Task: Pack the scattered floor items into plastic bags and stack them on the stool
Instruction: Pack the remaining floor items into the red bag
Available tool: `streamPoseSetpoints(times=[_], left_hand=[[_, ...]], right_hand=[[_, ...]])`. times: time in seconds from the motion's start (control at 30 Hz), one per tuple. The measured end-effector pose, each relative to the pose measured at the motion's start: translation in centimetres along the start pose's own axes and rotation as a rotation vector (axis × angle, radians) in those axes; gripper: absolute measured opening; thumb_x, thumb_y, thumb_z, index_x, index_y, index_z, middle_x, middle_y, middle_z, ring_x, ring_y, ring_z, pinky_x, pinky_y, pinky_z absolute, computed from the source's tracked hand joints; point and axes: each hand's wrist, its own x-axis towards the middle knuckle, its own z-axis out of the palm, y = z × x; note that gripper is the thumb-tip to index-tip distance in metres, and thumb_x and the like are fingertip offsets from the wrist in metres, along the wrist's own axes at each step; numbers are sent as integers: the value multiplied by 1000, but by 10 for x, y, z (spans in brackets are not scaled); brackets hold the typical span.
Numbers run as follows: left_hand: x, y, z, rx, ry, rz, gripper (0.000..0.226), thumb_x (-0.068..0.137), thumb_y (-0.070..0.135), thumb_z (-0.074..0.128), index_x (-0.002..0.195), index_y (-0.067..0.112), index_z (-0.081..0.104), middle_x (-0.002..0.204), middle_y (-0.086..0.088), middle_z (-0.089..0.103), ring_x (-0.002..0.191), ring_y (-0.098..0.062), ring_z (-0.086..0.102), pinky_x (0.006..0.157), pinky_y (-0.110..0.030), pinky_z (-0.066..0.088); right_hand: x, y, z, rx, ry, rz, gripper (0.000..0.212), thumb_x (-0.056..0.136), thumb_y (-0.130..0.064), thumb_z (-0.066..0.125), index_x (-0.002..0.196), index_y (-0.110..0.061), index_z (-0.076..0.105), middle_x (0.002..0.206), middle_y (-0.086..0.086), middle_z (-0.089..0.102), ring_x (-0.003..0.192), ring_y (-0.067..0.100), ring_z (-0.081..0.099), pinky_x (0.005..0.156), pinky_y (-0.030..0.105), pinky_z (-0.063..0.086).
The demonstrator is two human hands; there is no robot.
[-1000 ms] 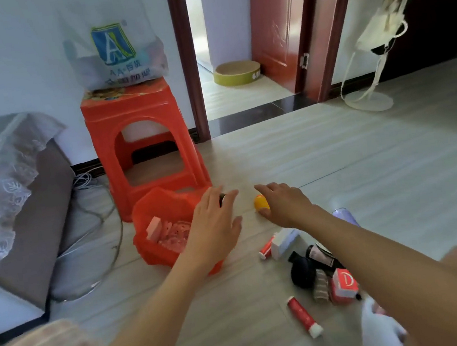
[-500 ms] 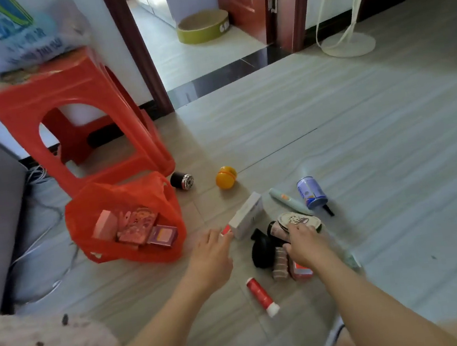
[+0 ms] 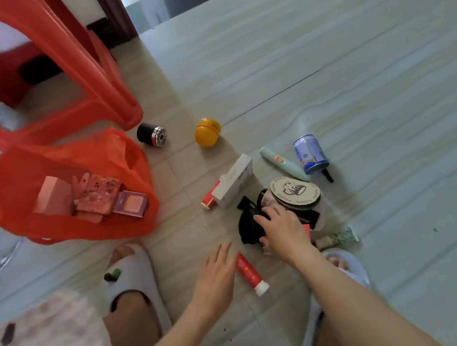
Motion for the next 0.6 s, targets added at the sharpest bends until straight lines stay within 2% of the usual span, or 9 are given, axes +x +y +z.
streamPoseSetpoints(times=[0.1, 0.17, 0.23, 0.3, 0.37, 0.4, 0.47, 0.53, 0.6], left_hand=[[18, -14, 20, 32, -24, 96, 75, 48, 13, 84, 119, 16, 60, 133, -10, 53, 120, -24, 53, 89, -28, 49], [31, -22, 36, 92, -27, 174, 75, 24, 17, 86, 97, 23, 71, 110, -4, 68, 98, -19, 67, 71, -23, 54], [42, -29, 51, 107, -22, 267, 63, 29, 21, 85, 90, 24, 70, 105, -4, 69, 94, -20, 67, 70, -22, 54], [49, -31, 58, 102, -19, 338, 43, 45, 23, 80, 86, 25, 68, 97, -4, 67, 86, -21, 65, 67, -23, 53], [56, -33, 60, 97, 7, 375, 16, 63, 26, 62, 78, 26, 67, 84, 0, 65, 75, -19, 62, 61, -22, 50], [59, -34, 62, 113, 16, 398, 15, 65, 28, 55, 74, 27, 67, 79, 2, 63, 71, -17, 61, 58, -21, 48], [61, -40, 57, 177, 11, 407, 13, 58, 33, 69, 70, 28, 67, 72, 7, 61, 65, -13, 59, 54, -19, 45], [59, -51, 52, 162, -51, 368, 32, 40, 34, 84, 66, 28, 67, 66, 9, 59, 60, -12, 58, 51, -18, 44], [50, -61, 32, 87, -58, 243, 41, 39, 30, 86, 74, 27, 66, 72, 7, 60, 65, -13, 60, 55, -20, 44]], right_hand=[[23, -2, 10, -103, -89, -124, 68, 85, -22, 61, 144, -14, 29, 153, 15, 21, 142, 30, 16, 115, 41, 16], [37, -1, 16, -192, -92, -172, 76, 70, -28, 76, 137, -14, 43, 145, 18, 37, 135, 32, 35, 109, 40, 31], [47, 0, 22, -240, -124, -194, 84, 54, -35, 84, 129, -16, 53, 138, 19, 47, 128, 31, 45, 103, 38, 40], [51, 2, 30, -241, -188, -287, 81, 72, -31, 74, 141, -15, 34, 151, 19, 23, 141, 31, 21, 113, 38, 23], [56, 4, 33, -216, -258, -264, 79, 78, -28, 68, 143, -16, 24, 152, 19, 14, 142, 31, 13, 113, 40, 22], [59, 4, 36, -226, -257, -261, 78, 78, -28, 67, 142, -16, 24, 150, 19, 17, 139, 32, 17, 110, 40, 27], [60, 3, 38, -225, -241, -266, 75, 78, -30, 66, 140, -15, 27, 143, 18, 26, 130, 33, 28, 101, 39, 36], [55, 2, 37, -180, -220, -228, 73, 77, -32, 65, 139, -14, 31, 138, 19, 30, 124, 34, 32, 97, 40, 38], [50, -1, 30, -83, -235, -91, 76, 77, -38, 65, 140, -15, 30, 138, 18, 31, 125, 34, 30, 101, 40, 36]])
